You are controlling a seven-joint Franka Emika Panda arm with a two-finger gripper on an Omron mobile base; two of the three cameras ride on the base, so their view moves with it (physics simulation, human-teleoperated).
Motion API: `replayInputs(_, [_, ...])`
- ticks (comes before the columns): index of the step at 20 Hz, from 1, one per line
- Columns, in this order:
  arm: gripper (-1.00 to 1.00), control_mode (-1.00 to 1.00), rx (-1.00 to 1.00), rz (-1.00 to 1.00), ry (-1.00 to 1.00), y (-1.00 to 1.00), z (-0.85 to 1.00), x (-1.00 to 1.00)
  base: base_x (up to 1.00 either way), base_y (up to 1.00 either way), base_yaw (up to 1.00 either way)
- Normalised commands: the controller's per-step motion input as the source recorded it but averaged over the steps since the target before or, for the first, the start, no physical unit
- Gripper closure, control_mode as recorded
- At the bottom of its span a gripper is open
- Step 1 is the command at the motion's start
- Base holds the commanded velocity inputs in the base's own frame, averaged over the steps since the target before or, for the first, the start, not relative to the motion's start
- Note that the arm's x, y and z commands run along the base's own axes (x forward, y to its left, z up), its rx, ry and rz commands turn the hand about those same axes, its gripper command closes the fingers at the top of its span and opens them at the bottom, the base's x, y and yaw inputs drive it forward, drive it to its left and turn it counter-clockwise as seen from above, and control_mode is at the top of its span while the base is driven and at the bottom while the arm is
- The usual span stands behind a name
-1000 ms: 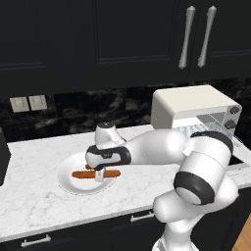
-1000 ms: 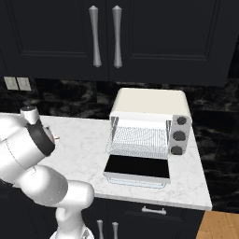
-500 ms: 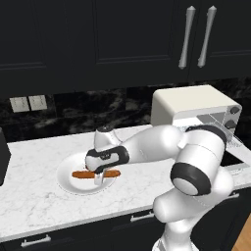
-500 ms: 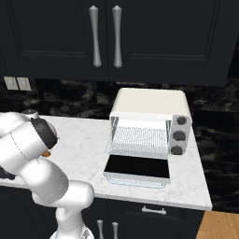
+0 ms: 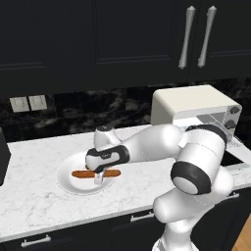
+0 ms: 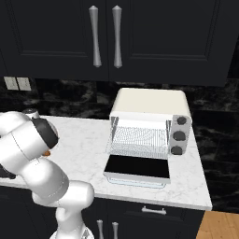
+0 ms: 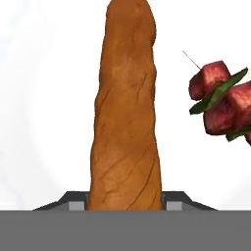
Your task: Pick up the kebab skewer and baguette bread, and place them inside the toaster oven. Close the toaster oven door and start by setting the timer.
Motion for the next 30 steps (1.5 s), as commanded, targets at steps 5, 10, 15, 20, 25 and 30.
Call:
replayInputs(5, [1.0,-1.0,0.0,0.01,-0.17,-0.12,0.92,-0.26,0.0,0.0,0.0])
replayInputs(10, [1.0,-1.0,-0.03,0.08,-0.1,-0.58,0.61,-0.62,0.0,0.0,0.0])
replayInputs(15, [1.0,-1.0,0.0,0.11,-0.04,-0.87,0.71,-0.57,0.0,0.0,0.0])
replayInputs(20, [1.0,-1.0,0.0,0.1,-0.02,-0.75,0.75,-0.59,0.0,0.0,0.0])
replayInputs(25, [1.0,-1.0,0.0,0.09,0.0,-0.52,0.7,-0.29,0.0,0.0,0.0])
replayInputs(30, [1.0,-1.0,0.0,0.09,0.0,-0.48,0.7,-0.16,0.0,0.0,0.0])
